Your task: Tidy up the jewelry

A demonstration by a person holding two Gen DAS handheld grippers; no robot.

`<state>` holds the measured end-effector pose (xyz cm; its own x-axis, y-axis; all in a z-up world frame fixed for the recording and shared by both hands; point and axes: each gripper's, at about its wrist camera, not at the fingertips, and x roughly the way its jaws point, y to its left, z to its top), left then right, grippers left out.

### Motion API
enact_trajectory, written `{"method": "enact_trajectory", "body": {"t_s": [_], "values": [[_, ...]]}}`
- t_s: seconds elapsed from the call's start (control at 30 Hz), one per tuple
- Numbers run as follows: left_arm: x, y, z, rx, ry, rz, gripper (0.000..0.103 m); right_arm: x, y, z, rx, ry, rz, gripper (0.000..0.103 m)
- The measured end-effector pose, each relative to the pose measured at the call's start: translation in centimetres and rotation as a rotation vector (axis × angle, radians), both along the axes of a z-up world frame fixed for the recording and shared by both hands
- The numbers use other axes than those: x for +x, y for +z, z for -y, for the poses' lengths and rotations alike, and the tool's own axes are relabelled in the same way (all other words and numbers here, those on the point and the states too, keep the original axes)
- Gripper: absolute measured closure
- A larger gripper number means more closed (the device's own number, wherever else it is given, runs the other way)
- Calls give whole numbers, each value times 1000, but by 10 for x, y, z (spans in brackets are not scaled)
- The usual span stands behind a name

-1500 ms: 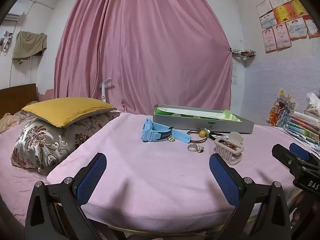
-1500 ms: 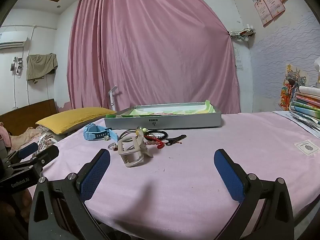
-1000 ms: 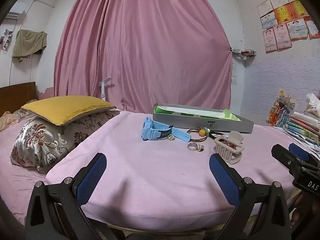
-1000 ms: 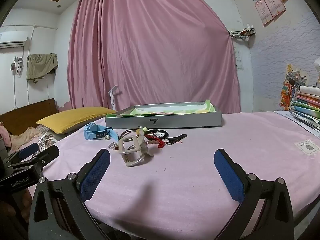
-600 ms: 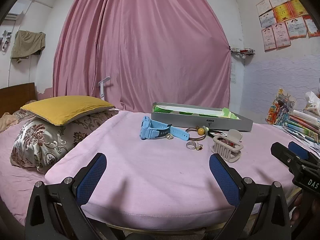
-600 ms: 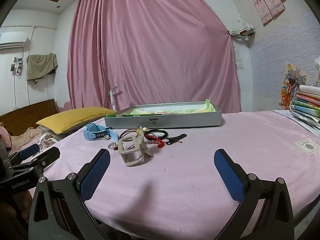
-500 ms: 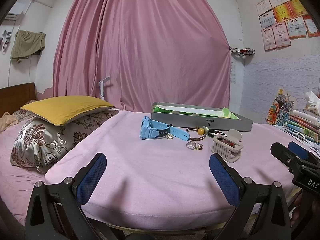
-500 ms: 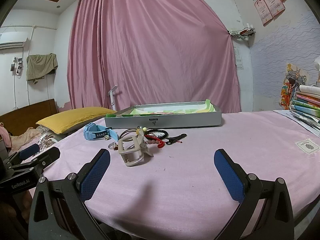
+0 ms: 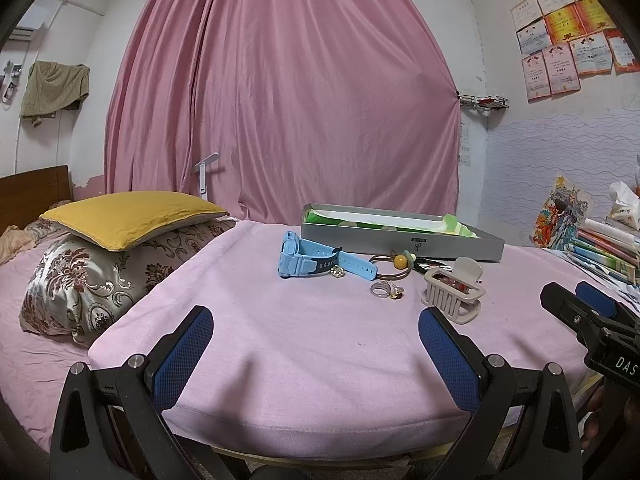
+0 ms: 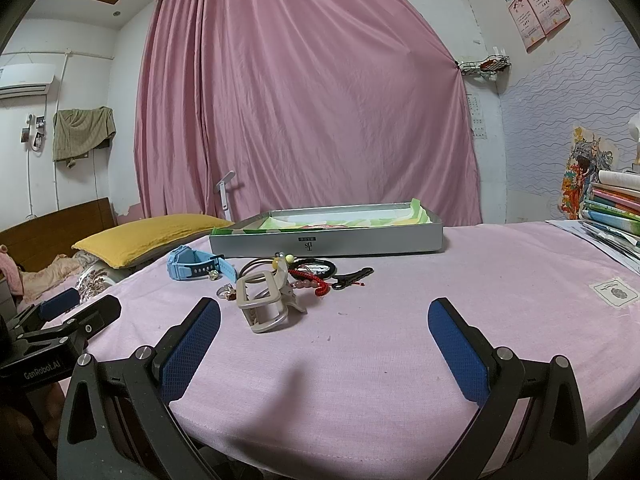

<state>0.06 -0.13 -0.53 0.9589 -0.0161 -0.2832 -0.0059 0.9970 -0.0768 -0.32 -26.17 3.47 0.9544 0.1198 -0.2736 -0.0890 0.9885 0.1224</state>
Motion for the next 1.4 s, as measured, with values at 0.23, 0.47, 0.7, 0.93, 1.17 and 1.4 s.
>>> {"method": "enact_trajectory", "body": {"t_s": [0.23, 0.47, 0.7, 0.93, 1.17, 1.4], "values": [[0, 0, 0, 1, -1, 0, 0, 0, 0, 0, 1, 0, -1, 1], [0, 0, 0, 1, 0, -1, 0, 1, -3, -1, 0, 0, -2, 1], [0, 0, 0, 1, 0, 0, 0, 2, -4, -3, 1, 0, -2, 1], [0, 0, 0, 2, 0, 0, 0, 2, -4, -2, 1, 0, -3, 1], [0, 0, 0, 2, 0, -1, 0, 2, -4, -2, 1, 0, -3, 1], [-1, 0, 1, 2, 0, -1, 0, 3, -4, -2, 2, 1, -6, 1]]}}
